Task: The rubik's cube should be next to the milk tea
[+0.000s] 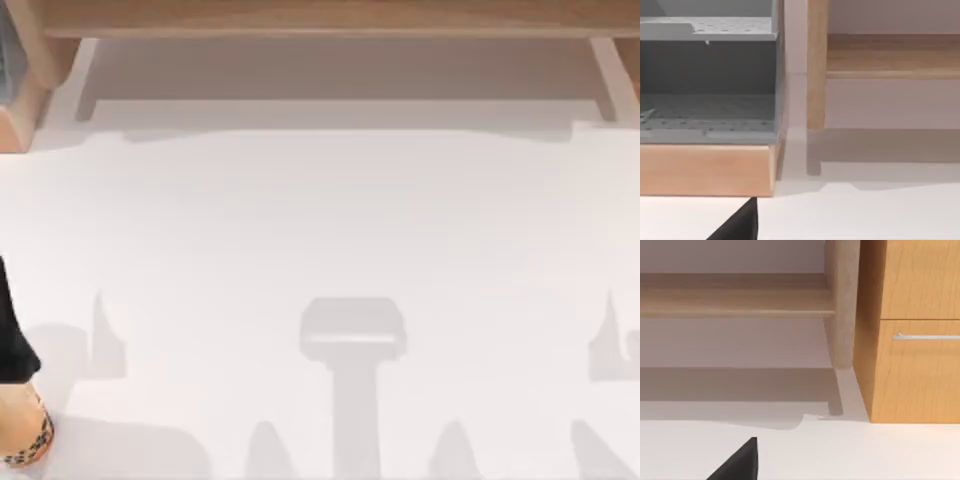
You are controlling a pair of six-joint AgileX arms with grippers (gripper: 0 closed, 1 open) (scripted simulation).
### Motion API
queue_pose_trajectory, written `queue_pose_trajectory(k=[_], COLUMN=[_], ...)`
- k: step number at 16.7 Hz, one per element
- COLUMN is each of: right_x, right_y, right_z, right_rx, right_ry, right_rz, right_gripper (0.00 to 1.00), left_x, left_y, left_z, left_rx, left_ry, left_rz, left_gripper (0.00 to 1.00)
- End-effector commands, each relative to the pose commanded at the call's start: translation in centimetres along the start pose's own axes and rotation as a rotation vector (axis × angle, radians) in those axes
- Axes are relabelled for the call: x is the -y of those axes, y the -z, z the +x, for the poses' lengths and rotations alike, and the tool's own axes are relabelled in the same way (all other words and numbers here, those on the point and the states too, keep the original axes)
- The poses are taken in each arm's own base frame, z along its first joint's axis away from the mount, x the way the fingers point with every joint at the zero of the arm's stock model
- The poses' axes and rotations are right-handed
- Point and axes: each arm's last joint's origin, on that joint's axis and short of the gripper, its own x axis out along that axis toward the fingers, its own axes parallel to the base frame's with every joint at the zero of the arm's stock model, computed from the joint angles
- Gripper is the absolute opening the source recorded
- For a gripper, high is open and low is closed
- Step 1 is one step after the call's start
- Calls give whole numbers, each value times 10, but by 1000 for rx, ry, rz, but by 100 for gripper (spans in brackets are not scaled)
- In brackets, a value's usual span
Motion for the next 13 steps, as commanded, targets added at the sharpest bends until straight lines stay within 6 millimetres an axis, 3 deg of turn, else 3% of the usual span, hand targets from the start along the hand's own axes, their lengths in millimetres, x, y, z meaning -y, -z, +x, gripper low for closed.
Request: queue_pose_trajectory(k=[3, 6, 10, 13], right_x=[0, 0, 0, 0], right_y=[0, 0, 0, 0], right_z=[0, 0, 0, 0], right_rx=[0, 0, 0, 0], right_ry=[0, 0, 0, 0], right_rz=[0, 0, 0, 0], right_gripper=[100, 100, 100, 100], left_x=[0, 3, 10, 23], left_y=[-3, -27, -92, -153], left_z=[0, 2, 19, 55], left_rx=[0, 2, 3, 13], left_ry=[0, 2, 9, 14], left_rz=[0, 1, 1, -3], left_gripper=[100, 100, 100, 100])
